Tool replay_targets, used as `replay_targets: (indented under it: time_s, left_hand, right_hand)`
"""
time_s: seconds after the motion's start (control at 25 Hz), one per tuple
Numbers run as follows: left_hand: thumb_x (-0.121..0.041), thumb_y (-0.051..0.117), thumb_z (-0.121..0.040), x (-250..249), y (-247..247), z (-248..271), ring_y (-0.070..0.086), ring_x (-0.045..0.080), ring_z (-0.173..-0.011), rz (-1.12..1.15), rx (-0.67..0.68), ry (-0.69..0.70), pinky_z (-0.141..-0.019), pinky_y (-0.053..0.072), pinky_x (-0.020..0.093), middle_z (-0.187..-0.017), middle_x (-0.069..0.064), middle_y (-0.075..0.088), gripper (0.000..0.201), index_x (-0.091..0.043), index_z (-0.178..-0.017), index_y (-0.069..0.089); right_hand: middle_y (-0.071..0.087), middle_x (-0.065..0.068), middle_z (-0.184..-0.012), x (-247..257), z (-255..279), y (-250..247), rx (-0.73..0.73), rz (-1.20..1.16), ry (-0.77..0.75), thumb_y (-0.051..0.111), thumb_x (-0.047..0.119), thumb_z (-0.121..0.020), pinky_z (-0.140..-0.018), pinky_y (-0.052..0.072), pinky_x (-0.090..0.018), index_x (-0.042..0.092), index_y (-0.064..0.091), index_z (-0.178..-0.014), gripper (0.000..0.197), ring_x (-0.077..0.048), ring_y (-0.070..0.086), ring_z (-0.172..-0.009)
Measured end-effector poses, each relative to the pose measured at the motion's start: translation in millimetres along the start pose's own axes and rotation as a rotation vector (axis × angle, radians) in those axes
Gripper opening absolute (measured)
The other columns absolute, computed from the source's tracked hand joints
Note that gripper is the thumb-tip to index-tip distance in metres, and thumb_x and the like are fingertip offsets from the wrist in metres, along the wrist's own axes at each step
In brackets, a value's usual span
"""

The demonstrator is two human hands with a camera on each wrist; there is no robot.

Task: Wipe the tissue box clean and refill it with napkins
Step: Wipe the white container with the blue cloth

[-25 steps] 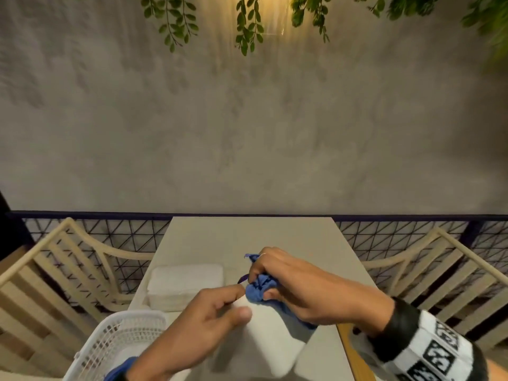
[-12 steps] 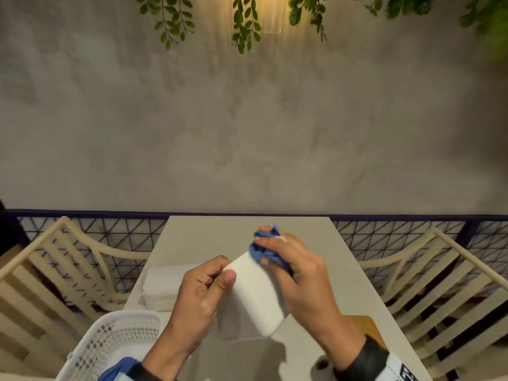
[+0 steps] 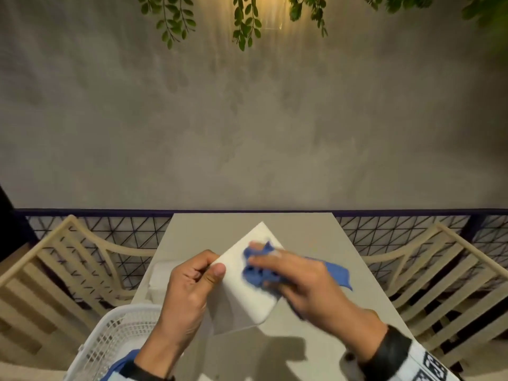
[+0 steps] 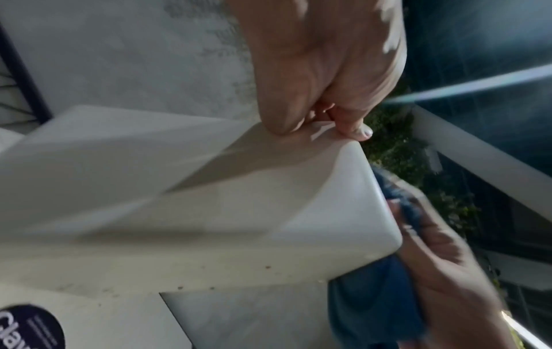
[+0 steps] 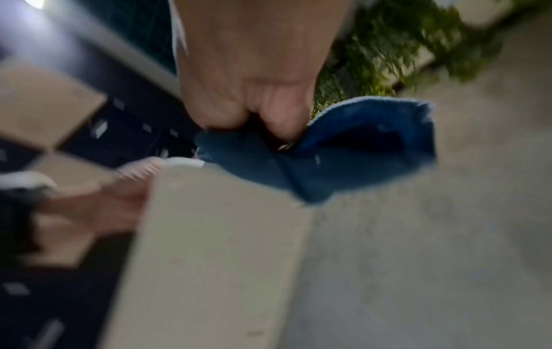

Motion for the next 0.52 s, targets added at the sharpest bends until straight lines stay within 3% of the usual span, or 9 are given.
replay_targets:
  time_s: [0.08,0.12,0.2,0.28,0.4,0.44,0.52]
  left_hand:
    - [-0.072,0.066,-0.055,-4.7,3.9,0.9,0.045,0.009,-0.059,-0.055,0.002,0.02,-0.053,0.034,0.019,-0.058,-0.004,0.053,0.054,-0.018,-0.061,0.063]
    - [-0.072,0.065,-0.056,-7.2,5.3,-0.2,0.046,0.009,-0.059,-0.054,-0.01,0.034,-0.052,0.035,0.017,-0.058,-0.004,0.055,0.054,-0.019,-0.063,0.064]
    - [-0.069,0.066,-0.058,-9.5,1.5,-3.3,0.055,0.012,-0.064,-0.021,-0.035,0.047,-0.059,0.044,0.021,-0.064,-0.001,0.064,0.051,-0.019,-0.07,0.068]
    - [-0.068,0.068,-0.058,-5.0,-3.9,-4.4,0.056,0.022,-0.069,0.008,-0.041,0.025,-0.064,0.046,0.031,-0.066,0.001,0.066,0.052,-0.018,-0.07,0.068]
    - [-0.066,0.071,-0.057,-1.3,-9.5,0.0,0.049,0.025,-0.071,0.07,-0.092,0.012,-0.068,0.038,0.038,-0.065,0.002,0.062,0.052,-0.016,-0.068,0.067]
    - [-0.064,0.072,-0.057,-2.2,-8.5,1.1,0.048,0.026,-0.072,0.095,-0.094,0.021,-0.069,0.038,0.039,-0.066,0.005,0.062,0.051,-0.015,-0.068,0.066]
    - [-0.061,0.074,-0.057,-3.2,-5.3,2.5,0.048,0.027,-0.072,0.134,-0.082,0.017,-0.069,0.039,0.038,-0.068,0.01,0.06,0.05,-0.013,-0.067,0.065]
  right_hand:
    - [0.063,0.01,-0.117,-18.7,-7.8,-17.5,-0.136,-0.002,0.127,0.054,0.023,-0.082,-0.095,0.041,-0.009,0.02,0.063,-0.109,0.028,0.001,0.056,-0.112]
    - [0.065,0.006,-0.115,-14.0,-11.5,-16.4,-0.17,0.004,0.121,0.054,0.021,-0.082,-0.095,0.043,-0.012,0.017,0.065,-0.108,0.028,-0.001,0.057,-0.111]
    - [0.065,-0.003,-0.12,13.9,-15.0,5.8,-0.095,-0.021,0.024,0.057,0.018,-0.086,-0.1,0.04,-0.014,0.015,0.064,-0.11,0.026,-0.007,0.055,-0.117]
    - [0.059,-0.003,-0.127,24.5,-6.6,19.2,0.008,-0.028,-0.007,0.049,0.028,-0.094,-0.104,0.034,-0.014,0.019,0.055,-0.12,0.028,-0.012,0.051,-0.119]
    - [0.037,0.013,-0.134,20.9,5.3,18.9,0.055,0.081,0.08,0.031,0.05,-0.094,-0.104,0.023,-0.013,0.038,0.025,-0.137,0.045,-0.007,0.038,-0.122]
    - [0.031,0.014,-0.14,24.3,6.9,21.8,0.081,0.077,0.063,0.034,0.05,-0.094,-0.108,0.019,-0.015,0.041,0.022,-0.136,0.045,-0.005,0.032,-0.128]
    - [0.028,0.011,-0.146,26.6,2.7,19.9,0.061,0.078,-0.021,0.048,0.032,-0.091,-0.113,0.018,-0.02,0.031,0.035,-0.133,0.043,-0.005,0.026,-0.136]
Point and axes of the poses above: each hand's wrist, its own z-axis away from the middle knuckle, its own y-axis out of the palm, x = y × z, the point moved 10 cm from there along -z, towards the middle knuckle
